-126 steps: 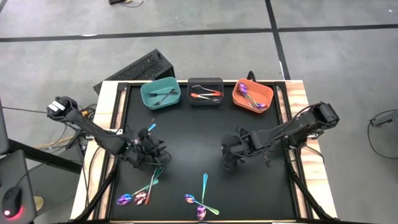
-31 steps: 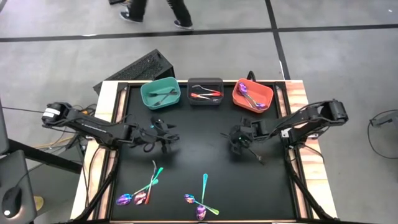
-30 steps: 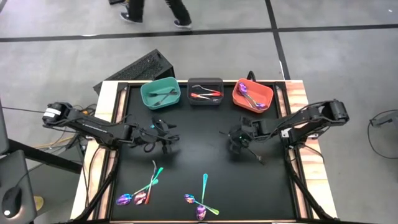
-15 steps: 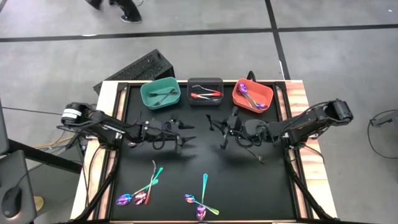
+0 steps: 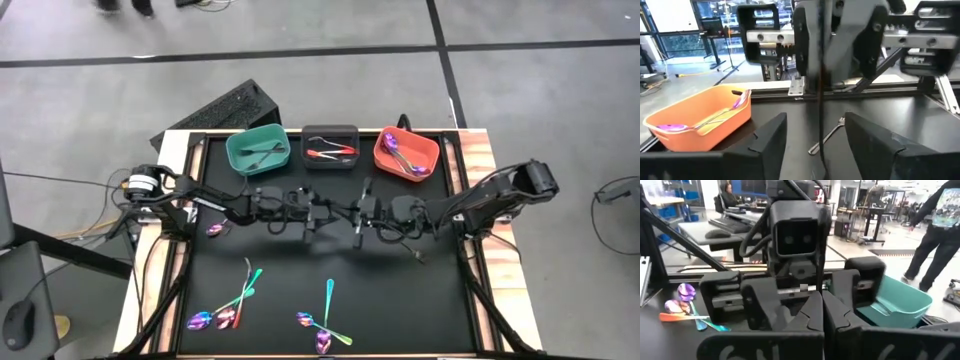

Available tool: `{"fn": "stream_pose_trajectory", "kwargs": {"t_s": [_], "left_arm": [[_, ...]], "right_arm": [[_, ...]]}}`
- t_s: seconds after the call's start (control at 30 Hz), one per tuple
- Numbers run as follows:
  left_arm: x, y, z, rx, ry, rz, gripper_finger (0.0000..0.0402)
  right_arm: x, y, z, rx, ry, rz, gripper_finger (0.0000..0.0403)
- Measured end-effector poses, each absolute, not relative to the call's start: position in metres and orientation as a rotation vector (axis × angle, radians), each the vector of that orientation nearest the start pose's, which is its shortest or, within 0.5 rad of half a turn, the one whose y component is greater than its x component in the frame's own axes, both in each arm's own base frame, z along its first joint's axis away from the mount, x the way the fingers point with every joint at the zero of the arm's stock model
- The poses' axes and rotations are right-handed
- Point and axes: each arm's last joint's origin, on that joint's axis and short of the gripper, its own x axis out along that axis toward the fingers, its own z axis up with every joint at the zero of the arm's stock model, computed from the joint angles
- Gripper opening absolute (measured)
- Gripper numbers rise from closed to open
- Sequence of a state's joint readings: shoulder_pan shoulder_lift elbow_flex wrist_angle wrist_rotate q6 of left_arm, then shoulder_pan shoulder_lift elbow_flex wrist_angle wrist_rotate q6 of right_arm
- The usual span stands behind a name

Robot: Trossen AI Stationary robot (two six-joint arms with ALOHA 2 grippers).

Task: Sort silverware by color (type)
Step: Put the black fork into the green bin

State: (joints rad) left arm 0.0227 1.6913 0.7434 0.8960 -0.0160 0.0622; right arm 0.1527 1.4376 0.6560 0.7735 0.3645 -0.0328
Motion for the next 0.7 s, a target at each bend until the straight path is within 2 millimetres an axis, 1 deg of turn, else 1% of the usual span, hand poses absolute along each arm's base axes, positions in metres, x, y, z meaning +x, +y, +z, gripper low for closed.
{"fn": "stream_pose_trajectory", "kwargs": {"t_s": [0.1,0.3,0.33,0.43,0.53,0.6,0.7], "left_arm": [[0.343,0.008,0.198,0.072,0.072,0.044,0.0148],[0.341,0.008,0.199,0.056,0.089,0.05,0.0023],[0.341,0.008,0.198,0.052,0.099,0.05,0.0012],[0.341,0.009,0.195,0.05,0.135,0.057,0.0006],[0.335,0.011,0.191,0.059,0.245,0.113,0.0001],[0.327,0.015,0.196,0.083,0.318,0.181,0.0],[0.307,0.026,0.211,0.12,0.424,0.291,0.0]], "right_arm": [[0.297,0.038,0.23,-0.036,0.007,-0.204,0.0002],[0.296,0.039,0.233,-0.037,-0.002,-0.205,0.0003],[0.296,0.04,0.233,-0.036,-0.004,-0.207,0.0003],[0.295,0.04,0.234,-0.053,-0.007,-0.229,0.0003],[0.295,0.041,0.234,-0.045,-0.005,-0.26,0.0007],[0.294,0.04,0.233,-0.01,0.002,-0.278,0.0019],[0.294,0.038,0.23,0.035,0.019,-0.314,0.005]]}}
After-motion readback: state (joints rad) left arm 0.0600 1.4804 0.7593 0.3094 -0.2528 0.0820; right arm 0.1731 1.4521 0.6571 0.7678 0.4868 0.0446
